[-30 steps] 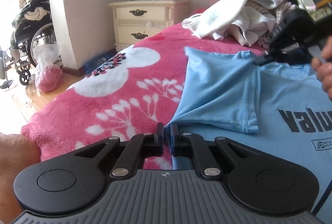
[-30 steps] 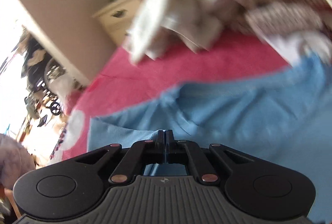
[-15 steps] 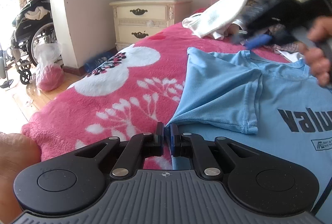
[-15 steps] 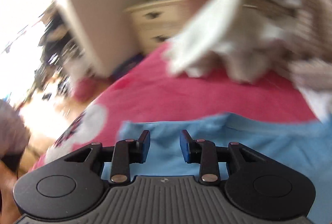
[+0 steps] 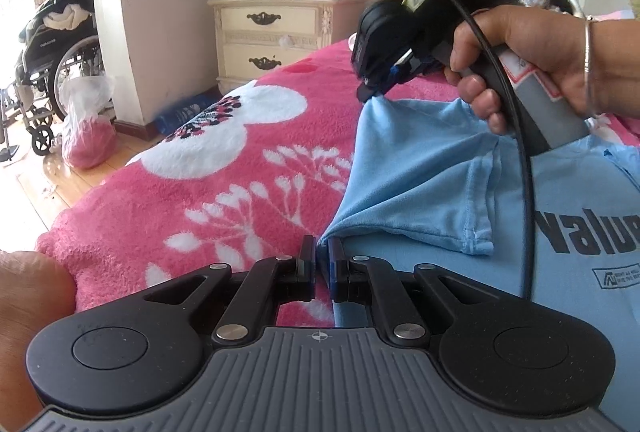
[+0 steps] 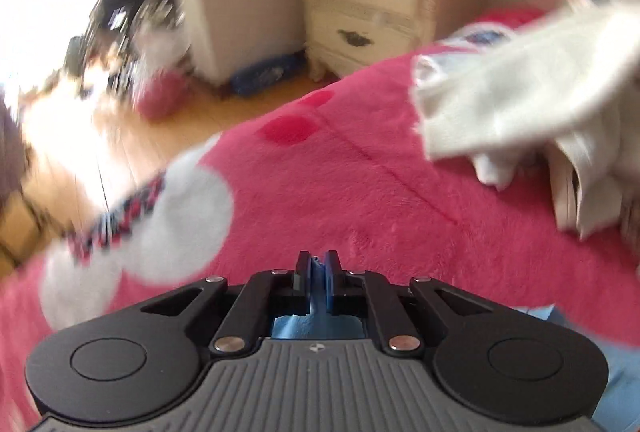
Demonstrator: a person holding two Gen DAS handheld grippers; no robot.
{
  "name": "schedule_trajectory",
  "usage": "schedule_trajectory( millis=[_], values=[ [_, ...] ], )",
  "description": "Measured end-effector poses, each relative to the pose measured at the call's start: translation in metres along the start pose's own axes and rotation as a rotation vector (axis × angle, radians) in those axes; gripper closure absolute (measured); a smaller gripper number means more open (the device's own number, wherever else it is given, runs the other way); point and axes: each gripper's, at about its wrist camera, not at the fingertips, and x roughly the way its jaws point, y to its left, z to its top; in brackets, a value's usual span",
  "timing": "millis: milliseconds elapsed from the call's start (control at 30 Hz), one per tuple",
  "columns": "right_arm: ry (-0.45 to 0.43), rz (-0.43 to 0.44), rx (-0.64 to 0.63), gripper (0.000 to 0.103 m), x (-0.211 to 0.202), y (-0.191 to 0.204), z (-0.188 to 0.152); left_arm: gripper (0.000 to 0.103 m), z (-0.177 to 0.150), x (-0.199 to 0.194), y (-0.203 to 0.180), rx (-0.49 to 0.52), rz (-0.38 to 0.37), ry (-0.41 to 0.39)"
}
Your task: Fold clothes
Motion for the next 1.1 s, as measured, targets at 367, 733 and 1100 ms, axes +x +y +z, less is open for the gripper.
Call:
schedule_trajectory(
  millis=[367, 733, 1100],
  values=[
    [-0.149, 0.113, 0.271, 0.070, -0.028, -0.049, 0.008, 0.097, 0.001, 0.000, 0.001, -0.008, -0.003, 0.007],
    [0.024, 0.171, -0.192, 0.072, -0.109, -0.051, -0.051, 0.090, 0.007, -0.014, 0.001, 0.014, 0.075, 0.007],
    [0.059, 0.114, 0.113, 0.073, -0.094, -0.103, -0.060, 0.089, 0.007, -0.028, -0.072, 0.324, -0.145, -0.088]
  ],
)
